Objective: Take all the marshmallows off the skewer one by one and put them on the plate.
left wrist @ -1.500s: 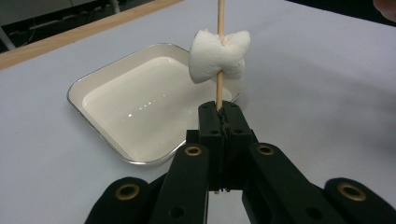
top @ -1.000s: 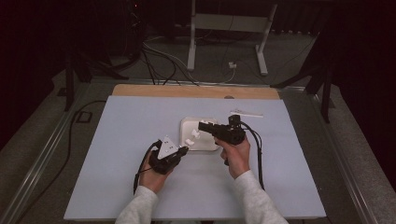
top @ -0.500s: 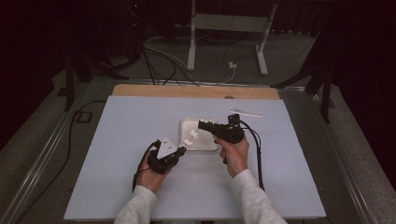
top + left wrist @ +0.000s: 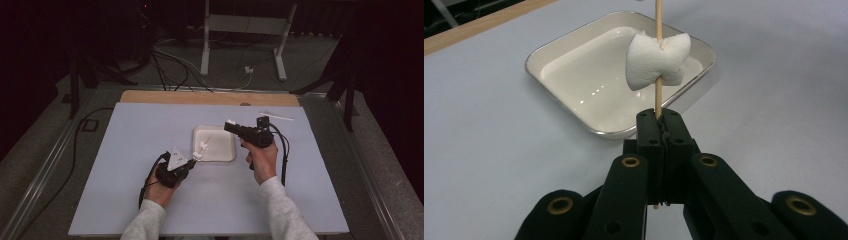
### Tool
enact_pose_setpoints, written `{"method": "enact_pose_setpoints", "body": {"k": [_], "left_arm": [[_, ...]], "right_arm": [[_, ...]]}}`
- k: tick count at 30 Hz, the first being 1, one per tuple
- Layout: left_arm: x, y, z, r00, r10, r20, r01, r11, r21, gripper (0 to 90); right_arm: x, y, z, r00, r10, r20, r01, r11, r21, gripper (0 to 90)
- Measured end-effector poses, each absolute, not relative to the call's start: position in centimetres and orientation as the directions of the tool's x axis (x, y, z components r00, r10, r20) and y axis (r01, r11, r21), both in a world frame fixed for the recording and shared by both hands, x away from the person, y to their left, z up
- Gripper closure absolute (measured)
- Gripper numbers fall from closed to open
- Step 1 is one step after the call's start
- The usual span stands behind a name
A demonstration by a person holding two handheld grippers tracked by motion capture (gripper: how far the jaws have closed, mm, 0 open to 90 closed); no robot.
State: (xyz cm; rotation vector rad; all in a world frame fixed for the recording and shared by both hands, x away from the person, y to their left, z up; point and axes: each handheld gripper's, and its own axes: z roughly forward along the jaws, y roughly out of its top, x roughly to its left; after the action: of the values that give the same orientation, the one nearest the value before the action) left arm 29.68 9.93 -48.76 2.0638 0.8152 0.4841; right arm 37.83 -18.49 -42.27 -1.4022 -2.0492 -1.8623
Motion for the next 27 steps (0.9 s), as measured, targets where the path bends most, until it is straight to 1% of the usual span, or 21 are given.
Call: {"method": "enact_pose_setpoints", "body": {"k": [6, 11, 21, 26, 27], "left_arm": [[29.7, 9.9, -48.5, 0.71, 0.704, 0.031, 0.384, -0.423, 0.821, 90.0], [29.6, 9.8, -48.2, 0.707, 0.707, 0.018, 0.39, -0.411, 0.824, 90.0], [29.8, 10.0, -47.9, 0.695, 0.719, 0.001, 0.403, -0.39, 0.828, 90.0], [29.9, 10.1, -47.9, 0.689, 0.725, -0.003, 0.41, -0.387, 0.826, 90.0], [29.9, 10.2, -48.0, 0.688, 0.725, -0.005, 0.412, -0.385, 0.826, 90.0]], "right_arm": [[38.4, -18.2, -44.1, -0.573, 0.602, 0.557, 0.646, -0.087, 0.759, 79.4], [38.8, -17.9, -44.9, -0.569, 0.623, 0.537, 0.651, -0.056, 0.757, 78.8], [39.8, -16.4, -47.2, -0.559, 0.681, 0.473, 0.681, 0.052, 0.73, 77.1], [40.2, -15.7, -48.5, -0.545, 0.706, 0.453, 0.706, 0.096, 0.702, 72.4], [40.3, -15.5, -48.7, -0.54, 0.714, 0.445, 0.71, 0.103, 0.697, 69.6]]}}
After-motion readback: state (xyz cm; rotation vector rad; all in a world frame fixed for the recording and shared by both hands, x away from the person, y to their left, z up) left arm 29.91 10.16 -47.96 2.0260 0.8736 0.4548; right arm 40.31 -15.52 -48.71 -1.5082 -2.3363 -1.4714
